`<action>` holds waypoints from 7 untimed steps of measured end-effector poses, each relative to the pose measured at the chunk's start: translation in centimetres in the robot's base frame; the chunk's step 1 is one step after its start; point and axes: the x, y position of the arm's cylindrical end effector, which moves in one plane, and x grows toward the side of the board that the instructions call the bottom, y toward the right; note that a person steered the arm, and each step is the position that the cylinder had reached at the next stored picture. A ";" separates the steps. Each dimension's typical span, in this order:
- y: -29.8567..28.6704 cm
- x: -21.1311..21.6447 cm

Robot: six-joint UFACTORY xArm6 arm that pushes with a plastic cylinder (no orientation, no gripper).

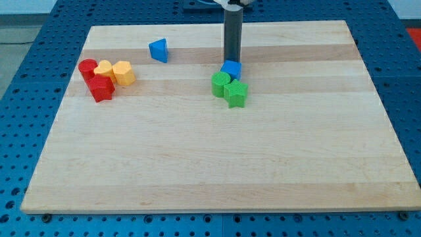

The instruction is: Push the blue triangle into the blue cube

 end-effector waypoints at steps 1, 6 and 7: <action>-0.5 -3.9; -16.8 -2.8; -15.4 0.7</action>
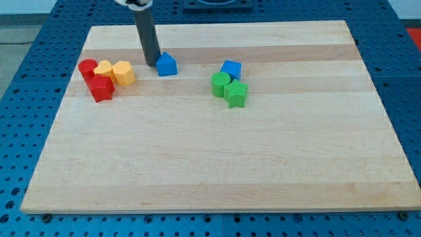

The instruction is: Push the blue triangle into the blue cube

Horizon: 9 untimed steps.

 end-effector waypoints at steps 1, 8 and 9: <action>2.2 2.2; -10.9 -3.1; -16.7 -2.9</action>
